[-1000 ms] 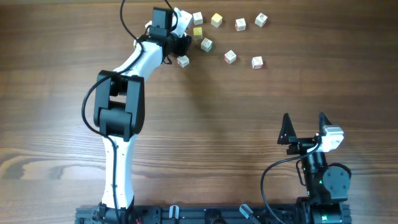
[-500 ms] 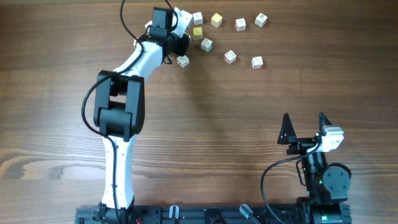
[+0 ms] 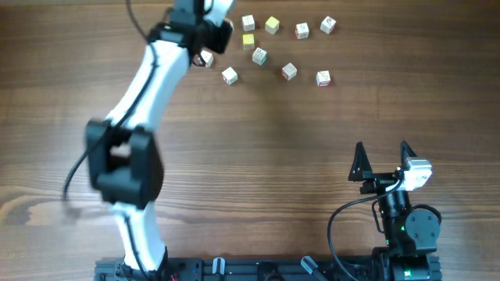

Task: Form a horizontal line
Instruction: 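Close the left gripper on the J block and lift it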

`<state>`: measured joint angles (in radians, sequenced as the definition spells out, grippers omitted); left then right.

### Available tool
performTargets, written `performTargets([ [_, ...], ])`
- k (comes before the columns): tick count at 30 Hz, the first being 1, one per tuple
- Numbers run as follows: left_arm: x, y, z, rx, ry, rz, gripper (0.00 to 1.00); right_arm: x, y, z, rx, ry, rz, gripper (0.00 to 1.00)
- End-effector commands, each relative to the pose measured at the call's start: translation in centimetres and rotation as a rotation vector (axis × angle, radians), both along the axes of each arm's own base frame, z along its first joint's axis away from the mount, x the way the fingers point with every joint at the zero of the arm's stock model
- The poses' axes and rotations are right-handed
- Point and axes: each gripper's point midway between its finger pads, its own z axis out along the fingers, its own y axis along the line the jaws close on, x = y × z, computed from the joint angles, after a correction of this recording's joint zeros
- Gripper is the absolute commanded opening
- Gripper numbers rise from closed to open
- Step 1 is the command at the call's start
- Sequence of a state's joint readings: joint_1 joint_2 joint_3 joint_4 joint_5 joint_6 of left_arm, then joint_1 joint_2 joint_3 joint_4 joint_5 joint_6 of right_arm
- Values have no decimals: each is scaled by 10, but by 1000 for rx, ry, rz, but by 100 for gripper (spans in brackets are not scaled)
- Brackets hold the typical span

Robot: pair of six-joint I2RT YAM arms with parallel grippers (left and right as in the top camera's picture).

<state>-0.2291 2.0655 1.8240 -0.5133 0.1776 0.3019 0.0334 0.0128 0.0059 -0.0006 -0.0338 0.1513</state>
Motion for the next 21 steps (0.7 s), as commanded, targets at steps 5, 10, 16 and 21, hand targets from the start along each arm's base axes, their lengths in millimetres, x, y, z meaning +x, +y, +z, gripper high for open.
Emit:
performTargets([
  [5, -72, 44, 162, 54, -216, 123, 27, 0, 1, 1, -18, -8, 9, 100],
  [10, -140, 67, 205, 49, -212, 179, 28, 0, 1, 1, -18, -8, 9, 100],
  [16, -197, 81, 209, -69, -88, 300, 25, 0, 1, 1, -18, -8, 9, 100],
  [21, -227, 89, 173, -90, 115, 403, 18, 0, 1, 1, -18, -8, 9, 100],
])
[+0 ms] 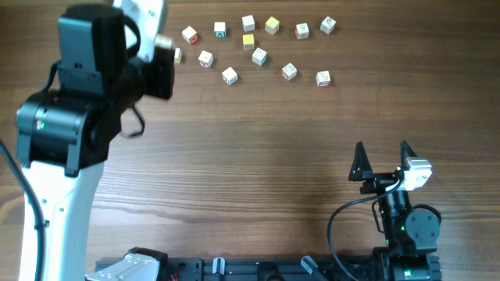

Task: Form a horizontal line
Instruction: 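Close the left gripper on the J block and lift it, then carry the J block toward the near left and set it down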

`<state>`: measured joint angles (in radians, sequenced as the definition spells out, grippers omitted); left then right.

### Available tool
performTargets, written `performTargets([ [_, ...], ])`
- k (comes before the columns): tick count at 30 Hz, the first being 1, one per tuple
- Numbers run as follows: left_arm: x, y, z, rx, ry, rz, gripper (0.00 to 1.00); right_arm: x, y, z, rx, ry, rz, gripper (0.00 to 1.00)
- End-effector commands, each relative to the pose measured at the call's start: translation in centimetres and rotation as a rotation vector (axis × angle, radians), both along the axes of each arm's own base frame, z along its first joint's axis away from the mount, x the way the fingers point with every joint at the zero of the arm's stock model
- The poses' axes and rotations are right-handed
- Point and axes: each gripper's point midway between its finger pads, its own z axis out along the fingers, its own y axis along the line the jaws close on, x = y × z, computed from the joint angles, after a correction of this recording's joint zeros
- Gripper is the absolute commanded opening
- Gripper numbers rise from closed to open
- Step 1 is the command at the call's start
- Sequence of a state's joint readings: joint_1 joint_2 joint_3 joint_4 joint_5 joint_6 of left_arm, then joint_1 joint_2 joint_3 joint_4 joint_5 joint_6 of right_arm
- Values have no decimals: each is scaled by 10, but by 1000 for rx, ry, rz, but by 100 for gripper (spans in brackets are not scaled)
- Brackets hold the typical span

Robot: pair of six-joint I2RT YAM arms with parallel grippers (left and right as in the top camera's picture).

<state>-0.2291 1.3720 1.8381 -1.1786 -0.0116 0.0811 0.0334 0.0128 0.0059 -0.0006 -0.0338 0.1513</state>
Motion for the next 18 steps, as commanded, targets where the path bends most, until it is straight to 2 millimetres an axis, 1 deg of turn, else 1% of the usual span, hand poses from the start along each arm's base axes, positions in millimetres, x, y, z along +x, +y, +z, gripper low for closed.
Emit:
performTargets([
  [1, -16, 7, -33, -51, 161, 119, 19, 0, 1, 1, -18, -8, 9, 100],
  [4, -27, 19, -65, 1, 265, 177, 20, 0, 1, 1, -18, -8, 9, 100],
  [8, -33, 32, -112, 41, 372, 282, 20, 0, 1, 1, -18, -8, 9, 100],
  [9, -33, 32, -120, 43, 384, 292, 20, 0, 1, 1, -18, -8, 9, 100],
  [12, -25, 33, -155, 55, 401, 314, 21, 0, 1, 1, -18, -8, 9, 100],
  [16, -17, 38, -209, 60, 403, 334, 22, 0, 1, 1, -18, -8, 9, 100],
  [18, -13, 44, -240, 52, 393, 353, 25, 0, 1, 1, -18, -8, 9, 100],
])
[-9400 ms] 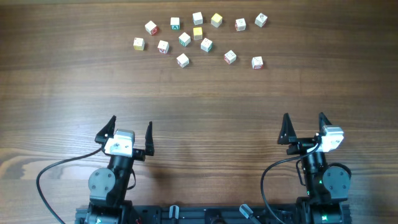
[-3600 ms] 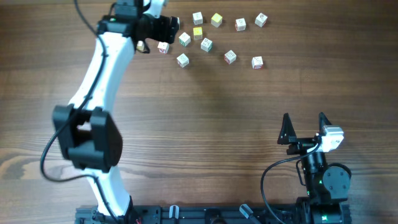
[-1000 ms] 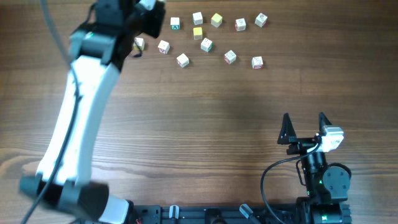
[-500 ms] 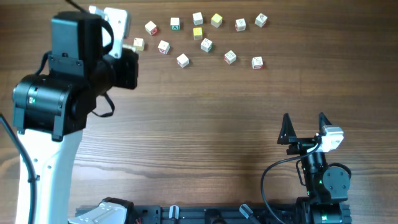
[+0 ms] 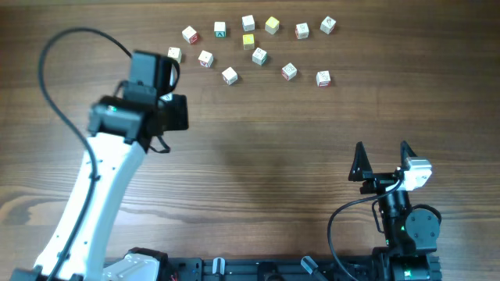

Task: Form a horizontal line
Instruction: 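Carry the J block toward the near left and set it down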

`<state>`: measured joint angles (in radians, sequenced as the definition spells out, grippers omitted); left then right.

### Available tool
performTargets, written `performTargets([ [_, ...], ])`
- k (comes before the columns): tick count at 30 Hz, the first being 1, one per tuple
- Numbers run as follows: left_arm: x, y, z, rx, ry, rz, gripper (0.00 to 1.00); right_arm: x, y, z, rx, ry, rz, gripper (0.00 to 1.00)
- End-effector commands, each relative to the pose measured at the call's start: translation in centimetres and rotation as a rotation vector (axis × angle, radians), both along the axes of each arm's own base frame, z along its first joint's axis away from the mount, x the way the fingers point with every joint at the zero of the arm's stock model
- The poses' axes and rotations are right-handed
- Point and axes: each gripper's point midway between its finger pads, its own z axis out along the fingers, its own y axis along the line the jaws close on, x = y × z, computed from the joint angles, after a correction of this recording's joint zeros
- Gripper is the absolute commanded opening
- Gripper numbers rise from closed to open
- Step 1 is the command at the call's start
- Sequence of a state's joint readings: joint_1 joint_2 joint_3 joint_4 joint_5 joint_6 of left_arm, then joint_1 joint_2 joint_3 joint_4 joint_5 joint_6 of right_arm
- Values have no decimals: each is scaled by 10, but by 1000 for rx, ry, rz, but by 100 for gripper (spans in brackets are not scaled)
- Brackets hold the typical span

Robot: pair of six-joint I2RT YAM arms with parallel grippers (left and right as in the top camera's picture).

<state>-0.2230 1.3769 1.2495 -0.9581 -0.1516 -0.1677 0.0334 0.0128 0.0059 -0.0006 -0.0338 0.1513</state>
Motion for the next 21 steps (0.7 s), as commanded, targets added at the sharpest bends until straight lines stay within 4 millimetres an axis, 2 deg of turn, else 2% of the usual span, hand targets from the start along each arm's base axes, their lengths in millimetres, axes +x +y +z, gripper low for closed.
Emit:
performTargets([
  [1, -6, 18, -60, 22, 36, 66, 26, 0, 1, 1, -18, -8, 9, 100],
  [5, 1, 41, -94, 32, -31, 136, 27, 0, 1, 1, -18, -8, 9, 100],
  [8, 6, 59, -101, 25, -74, 195, 27, 0, 1, 1, -18, -8, 9, 100],
  [11, 15, 75, -97, 18, -113, 222, 27, 0, 1, 1, -18, -8, 9, 100],
  [15, 21, 73, -102, 0, -109, 144, 27, 0, 1, 1, -18, -8, 9, 100],
  [21, 15, 79, -137, 47, 3, 93, 28, 0, 1, 1, -18, -8, 9, 100],
])
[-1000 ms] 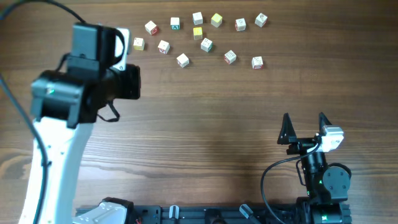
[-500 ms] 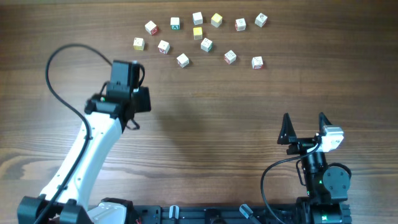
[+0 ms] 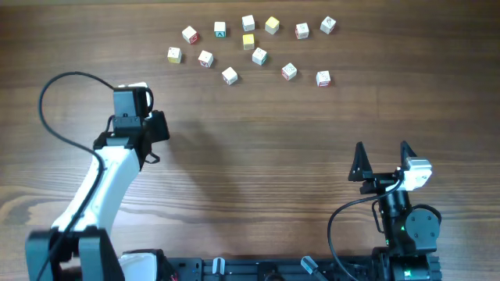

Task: Form a horizontal line
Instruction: 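Carry the J block toward the near left and set it down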

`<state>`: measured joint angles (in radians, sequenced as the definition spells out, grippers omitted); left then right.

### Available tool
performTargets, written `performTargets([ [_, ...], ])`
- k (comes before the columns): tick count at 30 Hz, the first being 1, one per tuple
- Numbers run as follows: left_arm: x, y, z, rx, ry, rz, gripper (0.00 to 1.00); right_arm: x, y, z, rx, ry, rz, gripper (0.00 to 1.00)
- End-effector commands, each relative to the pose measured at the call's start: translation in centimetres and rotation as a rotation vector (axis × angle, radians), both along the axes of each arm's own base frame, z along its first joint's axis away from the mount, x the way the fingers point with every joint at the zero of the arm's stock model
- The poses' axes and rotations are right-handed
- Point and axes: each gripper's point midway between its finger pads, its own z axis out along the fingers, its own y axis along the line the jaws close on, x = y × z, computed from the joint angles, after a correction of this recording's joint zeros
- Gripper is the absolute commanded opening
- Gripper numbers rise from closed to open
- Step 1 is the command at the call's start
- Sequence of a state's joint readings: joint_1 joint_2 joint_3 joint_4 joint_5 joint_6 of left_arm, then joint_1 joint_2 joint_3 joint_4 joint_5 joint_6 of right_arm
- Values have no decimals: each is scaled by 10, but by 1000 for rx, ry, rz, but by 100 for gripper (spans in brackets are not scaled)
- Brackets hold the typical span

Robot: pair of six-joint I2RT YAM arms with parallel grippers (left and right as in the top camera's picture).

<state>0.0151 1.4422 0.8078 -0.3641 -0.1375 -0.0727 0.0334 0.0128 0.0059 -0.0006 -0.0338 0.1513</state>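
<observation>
Several small cubes lie scattered across the far side of the table, from a white one (image 3: 173,54) at the left to another (image 3: 328,26) at the right, with a yellow cube (image 3: 272,25) among them. They form a loose, uneven band. My left gripper (image 3: 134,97) is pulled back, well short of the cubes on the near left; its fingers are hidden by the wrist. My right gripper (image 3: 382,156) stands open and empty at the near right.
The wooden table (image 3: 258,140) stretches between the cubes and both arms. The arm mounts and a black rail (image 3: 258,269) run along the near edge. A black cable (image 3: 55,101) loops out to the left of the left arm.
The left arm has drawn back further toward the near left and sits lower. The cubes lie where they were. The right arm has not moved.
The left arm first reached out over the left end of the cubes, hiding some of them. Then it stood raised at the left, clear of the cubes. After that it was further back, and now it is folded near its base. The cubes' layout looks unchanged.
</observation>
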Motion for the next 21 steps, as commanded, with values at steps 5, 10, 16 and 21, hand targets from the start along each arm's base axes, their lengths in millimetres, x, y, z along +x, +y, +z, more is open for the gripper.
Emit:
performTargets([
  [5, -10, 3, -53, 36, 171, -98, 28, 0, 1, 1, -18, -8, 9, 100],
  [10, -14, 11, -71, 35, 219, -72, 31, 0, 1, 1, -18, -8, 9, 100],
  [16, -14, 12, -73, 35, 222, -70, 58, 0, 1, 1, -18, -8, 9, 100],
  [21, -13, 12, -71, 35, 214, -69, 73, 0, 1, 1, -18, -8, 9, 100],
])
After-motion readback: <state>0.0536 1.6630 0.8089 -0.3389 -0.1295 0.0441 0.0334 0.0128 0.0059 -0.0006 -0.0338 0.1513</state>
